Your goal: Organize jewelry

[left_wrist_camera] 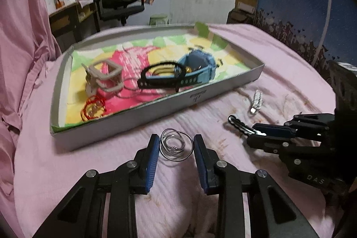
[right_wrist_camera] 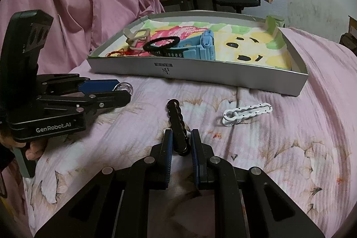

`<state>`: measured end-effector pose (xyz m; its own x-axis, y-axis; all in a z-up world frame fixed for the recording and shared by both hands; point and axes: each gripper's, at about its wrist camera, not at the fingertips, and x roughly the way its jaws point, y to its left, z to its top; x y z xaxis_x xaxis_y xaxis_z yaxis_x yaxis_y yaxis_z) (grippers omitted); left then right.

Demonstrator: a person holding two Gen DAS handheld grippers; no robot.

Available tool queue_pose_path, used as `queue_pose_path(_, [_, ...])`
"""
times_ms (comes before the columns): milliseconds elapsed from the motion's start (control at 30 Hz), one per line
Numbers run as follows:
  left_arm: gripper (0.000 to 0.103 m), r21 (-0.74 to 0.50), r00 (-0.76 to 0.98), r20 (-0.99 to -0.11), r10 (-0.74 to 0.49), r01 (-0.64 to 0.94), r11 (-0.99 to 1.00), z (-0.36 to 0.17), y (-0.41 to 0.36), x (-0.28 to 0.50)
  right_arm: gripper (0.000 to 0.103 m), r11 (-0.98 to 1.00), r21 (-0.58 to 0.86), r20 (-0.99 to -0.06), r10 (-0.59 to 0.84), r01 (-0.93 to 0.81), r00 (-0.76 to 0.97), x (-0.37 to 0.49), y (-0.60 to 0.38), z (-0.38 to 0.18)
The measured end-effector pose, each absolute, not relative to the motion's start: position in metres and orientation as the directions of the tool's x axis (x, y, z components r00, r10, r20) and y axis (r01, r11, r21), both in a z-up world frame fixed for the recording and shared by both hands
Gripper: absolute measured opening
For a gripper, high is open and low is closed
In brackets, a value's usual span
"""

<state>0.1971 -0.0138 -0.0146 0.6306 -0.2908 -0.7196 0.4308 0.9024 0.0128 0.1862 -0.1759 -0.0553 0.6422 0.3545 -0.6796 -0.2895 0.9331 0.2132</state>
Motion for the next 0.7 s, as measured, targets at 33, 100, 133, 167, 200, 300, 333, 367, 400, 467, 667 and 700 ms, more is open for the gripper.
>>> queue_pose_path(33, [0.03,0.016,0.639,-0.711,-0.295,0.433,0.901,-0.013,-0.014,0.195,0.014,0.933,0.214,-0.677,0.356,-0.29,0.645,0.186,-0.177,-0.055])
queue_pose_path(100, [0.03,0.024,0.656,-0.692,-0.303,0.44,0.897,-0.008,-0.015,0.19,0.014,0.932,0.216,-0.666,0.359,-0.291,0.654,0.184,-0.176,-0.053])
queue_pose_path(133, [0.03,0.029,0.662,-0.684,-0.306,0.443,0.896,-0.006,-0.015,0.188,0.014,0.932,0.216,-0.662,0.359,-0.292,0.657,0.183,-0.177,-0.053])
queue_pose_path(167, [0.03,0.034,0.67,-0.676,-0.307,0.445,0.895,-0.004,-0.015,0.187,0.014,0.931,0.216,-0.655,0.361,-0.294,0.663,0.182,-0.177,-0.051])
queue_pose_path(200, [0.03,0.037,0.675,-0.669,-0.31,0.447,0.894,-0.003,-0.015,0.186,0.014,0.931,0.216,-0.65,0.363,-0.295,0.668,0.182,-0.177,-0.05])
queue_pose_path(300, [0.03,0.035,0.682,-0.654,-0.327,0.46,0.887,0.002,-0.016,0.183,0.014,0.931,0.212,-0.629,0.363,-0.298,0.687,0.178,-0.177,-0.046])
queue_pose_path(333, [0.03,0.032,0.68,-0.653,-0.334,0.465,0.885,0.004,-0.017,0.183,0.014,0.931,0.212,-0.625,0.363,-0.298,0.691,0.177,-0.178,-0.046])
queue_pose_path(367, [0.03,0.025,0.677,-0.652,-0.342,0.47,0.882,0.005,-0.017,0.184,0.014,0.931,0.211,-0.617,0.364,-0.298,0.698,0.176,-0.179,-0.044])
queue_pose_path(400, [0.03,0.02,0.674,-0.651,-0.348,0.473,0.881,0.006,-0.017,0.184,0.014,0.931,0.211,-0.612,0.363,-0.298,0.702,0.175,-0.18,-0.043])
queue_pose_path(467, [0.03,0.007,0.673,-0.647,-0.357,0.474,0.881,0.008,-0.017,0.186,0.014,0.932,0.212,-0.598,0.362,-0.295,0.715,0.173,-0.182,-0.039])
queue_pose_path(667, [0.03,-0.037,0.696,-0.61,-0.38,0.454,0.89,0.022,-0.016,0.197,0.014,0.937,0.202,-0.564,0.349,-0.284,0.749,0.177,-0.191,-0.023])
queue_pose_path(700, [0.03,-0.04,0.704,-0.6,-0.379,0.447,0.894,0.025,-0.016,0.199,0.014,0.939,0.197,-0.559,0.344,-0.282,0.754,0.179,-0.192,-0.02])
